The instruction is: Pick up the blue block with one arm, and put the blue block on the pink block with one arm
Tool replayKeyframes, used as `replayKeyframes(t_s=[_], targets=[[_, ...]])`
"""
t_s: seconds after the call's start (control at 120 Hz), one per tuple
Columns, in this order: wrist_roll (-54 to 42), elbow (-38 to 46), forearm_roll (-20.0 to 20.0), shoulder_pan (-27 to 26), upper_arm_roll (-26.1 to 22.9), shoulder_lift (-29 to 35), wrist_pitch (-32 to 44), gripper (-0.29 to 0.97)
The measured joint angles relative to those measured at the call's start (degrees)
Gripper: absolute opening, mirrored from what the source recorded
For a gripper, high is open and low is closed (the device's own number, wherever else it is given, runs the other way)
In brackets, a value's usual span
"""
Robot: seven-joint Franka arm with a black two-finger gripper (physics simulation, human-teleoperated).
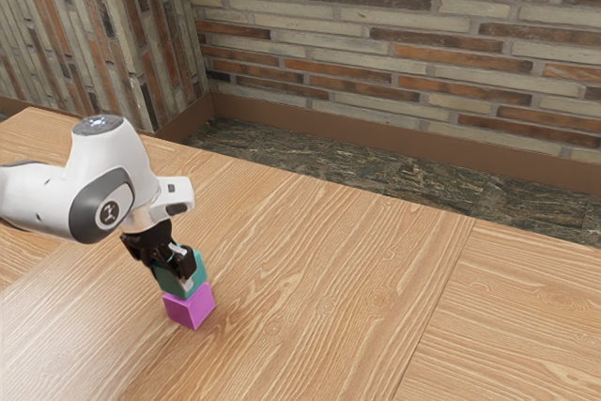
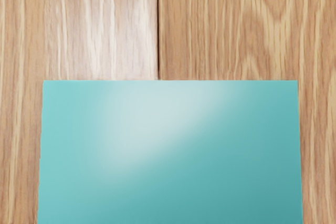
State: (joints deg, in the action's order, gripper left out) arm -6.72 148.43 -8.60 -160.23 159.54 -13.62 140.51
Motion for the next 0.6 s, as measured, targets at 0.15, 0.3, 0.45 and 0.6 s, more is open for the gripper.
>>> replayKeyframes(t_s=[0.15,0.3,0.45,0.6], targets=[[0.2,1.0,0.0,0.1,0.0,-1.1,0.0,0.37],[0.4,1.7,-0.1,0.1,0.0,-1.9,0.0,0.37],[0.5,1.4,-0.2,0.4,0.1,-1.0,0.0,0.37],[0.5,0.7,-0.2,0.5,0.1,-0.1,0.0,0.37]])
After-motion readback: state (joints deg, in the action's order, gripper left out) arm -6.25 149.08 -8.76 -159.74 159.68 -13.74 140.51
